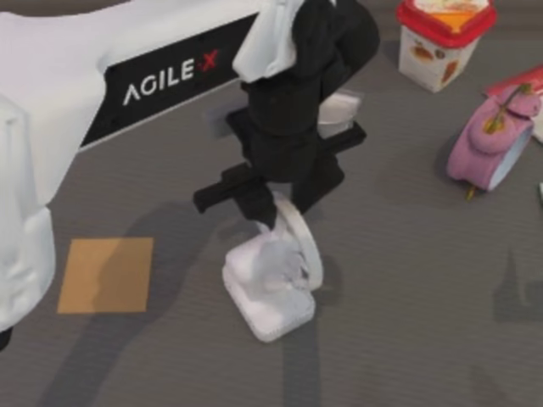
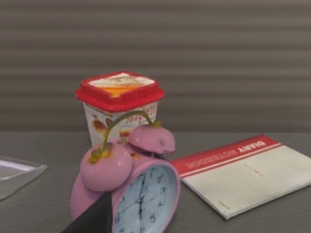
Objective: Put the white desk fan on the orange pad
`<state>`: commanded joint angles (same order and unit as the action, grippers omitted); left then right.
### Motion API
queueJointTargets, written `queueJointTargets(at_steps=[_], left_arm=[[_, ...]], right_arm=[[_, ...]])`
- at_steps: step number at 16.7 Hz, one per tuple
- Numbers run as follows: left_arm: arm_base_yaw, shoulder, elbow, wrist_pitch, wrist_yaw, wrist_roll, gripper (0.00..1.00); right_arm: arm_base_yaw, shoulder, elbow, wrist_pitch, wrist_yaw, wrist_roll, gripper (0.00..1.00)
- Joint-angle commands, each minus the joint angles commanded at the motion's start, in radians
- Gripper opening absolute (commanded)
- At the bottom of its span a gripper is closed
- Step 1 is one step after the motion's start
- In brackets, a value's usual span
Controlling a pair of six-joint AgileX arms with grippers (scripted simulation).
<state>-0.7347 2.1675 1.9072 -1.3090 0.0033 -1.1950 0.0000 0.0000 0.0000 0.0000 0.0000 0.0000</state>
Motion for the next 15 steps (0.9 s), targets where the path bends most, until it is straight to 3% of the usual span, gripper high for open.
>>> queueJointTargets(at_steps=[7, 15], left_arm=[[0.001, 0.0, 0.019, -0.017, 0.0, 0.001, 0.0], [0.02, 0.019, 0.235, -0.212, 0.0, -0.001, 0.0]], right_arm=[[0.0, 0.0, 0.0, 0.0, 0.0, 0.0, 1.0], [0.0, 0.0, 0.0, 0.0, 0.0, 0.0, 1.0]])
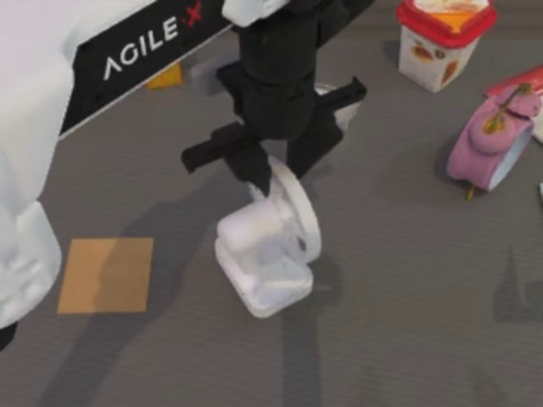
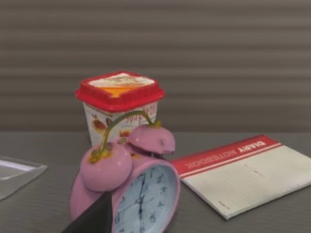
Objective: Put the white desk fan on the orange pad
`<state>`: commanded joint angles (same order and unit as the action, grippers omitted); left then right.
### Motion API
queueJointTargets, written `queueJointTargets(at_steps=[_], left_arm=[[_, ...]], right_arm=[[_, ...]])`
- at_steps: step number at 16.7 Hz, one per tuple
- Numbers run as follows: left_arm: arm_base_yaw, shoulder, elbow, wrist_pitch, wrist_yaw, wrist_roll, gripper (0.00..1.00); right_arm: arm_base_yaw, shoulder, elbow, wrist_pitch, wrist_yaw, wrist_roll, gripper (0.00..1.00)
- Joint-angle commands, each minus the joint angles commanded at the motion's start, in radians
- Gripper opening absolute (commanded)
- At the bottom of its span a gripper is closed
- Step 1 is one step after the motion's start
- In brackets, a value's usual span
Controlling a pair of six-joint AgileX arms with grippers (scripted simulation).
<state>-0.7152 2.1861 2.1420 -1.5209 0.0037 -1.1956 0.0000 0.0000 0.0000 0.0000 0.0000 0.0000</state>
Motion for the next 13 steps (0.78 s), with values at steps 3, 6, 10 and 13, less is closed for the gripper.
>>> queueJointTargets(at_steps=[3, 6, 10, 13], left_arm=[[-0.005, -0.003, -0.002, 0.002, 0.0, 0.001, 0.0], [-0.002, 0.001, -0.013, -0.001, 0.002, 0.031, 0.0], [0.026, 0.004, -0.072, -0.005, 0.012, 0.214, 0.0], [0.064, -0.021, -0.134, 0.013, 0.026, 0.451, 0.0]], right_arm=[[0.0, 0.0, 0.0, 0.0, 0.0, 0.0, 1.0], [0.0, 0.0, 0.0, 0.0, 0.0, 0.0, 1.0], [0.0, 0.0, 0.0, 0.0, 0.0, 0.0, 1.0], [0.0, 0.0, 0.0, 0.0, 0.0, 0.0, 1.0]])
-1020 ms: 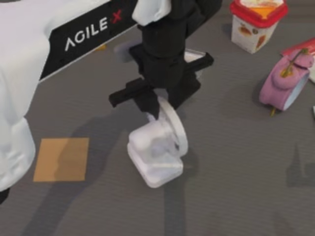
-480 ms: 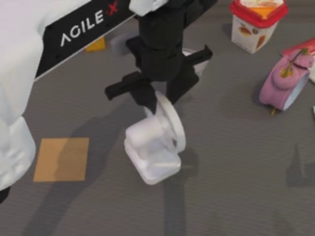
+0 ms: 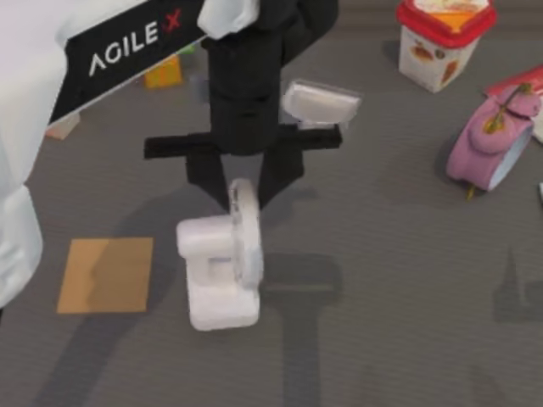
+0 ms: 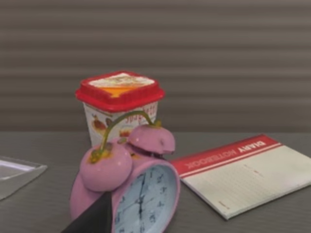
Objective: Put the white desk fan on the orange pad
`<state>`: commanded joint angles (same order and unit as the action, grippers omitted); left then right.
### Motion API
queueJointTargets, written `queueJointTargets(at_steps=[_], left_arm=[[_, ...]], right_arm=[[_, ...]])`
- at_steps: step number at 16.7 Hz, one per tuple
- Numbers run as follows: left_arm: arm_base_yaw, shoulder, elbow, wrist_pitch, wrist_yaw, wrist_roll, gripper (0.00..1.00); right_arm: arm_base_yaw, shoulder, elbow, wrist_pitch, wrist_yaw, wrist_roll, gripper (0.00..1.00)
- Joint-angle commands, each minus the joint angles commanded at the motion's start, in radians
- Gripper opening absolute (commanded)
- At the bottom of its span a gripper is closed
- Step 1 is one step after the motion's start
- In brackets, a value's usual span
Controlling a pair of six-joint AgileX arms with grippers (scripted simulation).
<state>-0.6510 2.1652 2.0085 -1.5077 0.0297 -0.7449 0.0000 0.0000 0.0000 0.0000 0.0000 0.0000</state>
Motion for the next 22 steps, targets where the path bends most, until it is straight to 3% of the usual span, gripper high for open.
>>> queueJointTargets(at_steps=[8, 15, 19, 22], left_arm=[[0.14, -0.191, -0.151, 0.123, 0.033, 0.836, 0.0], [0.272, -0.366, -0.29, 0.174, 0.015, 1.574, 0.0], [0.332, -0.417, -0.39, 0.154, -0.008, 1.885, 0.0], [0.36, -0.435, -0.456, 0.135, -0.021, 2.025, 0.0]], right_arm=[[0.0, 0.0, 0.0, 0.0, 0.0, 0.0, 1.0], [0.0, 0.0, 0.0, 0.0, 0.0, 0.0, 1.0], [0.0, 0.0, 0.0, 0.0, 0.0, 0.0, 1.0], [0.0, 0.0, 0.0, 0.0, 0.0, 0.0, 1.0]])
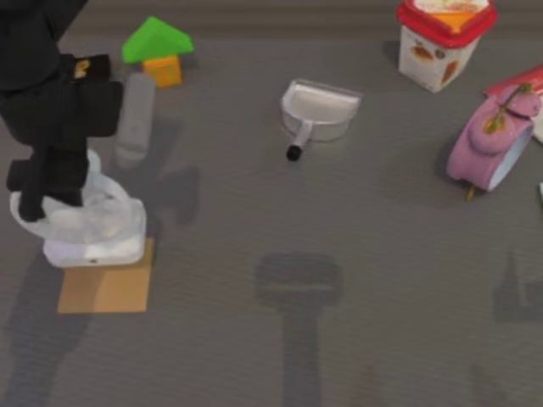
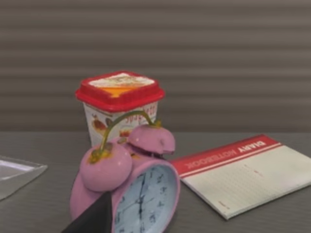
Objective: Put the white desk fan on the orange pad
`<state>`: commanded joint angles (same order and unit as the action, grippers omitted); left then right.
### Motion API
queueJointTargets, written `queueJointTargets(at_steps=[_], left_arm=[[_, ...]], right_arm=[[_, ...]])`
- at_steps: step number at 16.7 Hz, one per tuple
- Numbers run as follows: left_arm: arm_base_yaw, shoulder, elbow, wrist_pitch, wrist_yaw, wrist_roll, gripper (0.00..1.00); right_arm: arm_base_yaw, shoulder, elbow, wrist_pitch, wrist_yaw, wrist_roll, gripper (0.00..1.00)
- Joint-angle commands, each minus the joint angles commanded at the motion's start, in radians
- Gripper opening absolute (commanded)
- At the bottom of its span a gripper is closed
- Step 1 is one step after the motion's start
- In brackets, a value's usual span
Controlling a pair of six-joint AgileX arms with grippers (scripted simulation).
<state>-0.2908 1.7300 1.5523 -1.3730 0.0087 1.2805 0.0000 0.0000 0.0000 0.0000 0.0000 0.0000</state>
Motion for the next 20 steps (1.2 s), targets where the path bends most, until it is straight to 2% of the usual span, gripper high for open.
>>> queueJointTargets(at_steps=[2, 8, 13, 17, 20], left_arm=[[0.008, -0.004, -0.022, -0.007, -0.004, 0.038, 0.0], [0.004, -0.001, -0.026, -0.002, -0.004, 0.043, 0.0], [0.017, 0.006, -0.133, 0.114, -0.004, 0.049, 0.0], [0.018, 0.009, -0.147, 0.128, -0.005, 0.052, 0.0], [0.018, 0.009, -0.147, 0.128, -0.005, 0.052, 0.23]], right_arm=[[0.0, 0.0, 0.0, 0.0, 0.0, 0.0, 1.0], [0.0, 0.0, 0.0, 0.0, 0.0, 0.0, 1.0], [0.0, 0.0, 0.0, 0.0, 0.0, 0.0, 1.0], [0.0, 0.0, 0.0, 0.0, 0.0, 0.0, 1.0], [0.0, 0.0, 0.0, 0.0, 0.0, 0.0, 1.0]])
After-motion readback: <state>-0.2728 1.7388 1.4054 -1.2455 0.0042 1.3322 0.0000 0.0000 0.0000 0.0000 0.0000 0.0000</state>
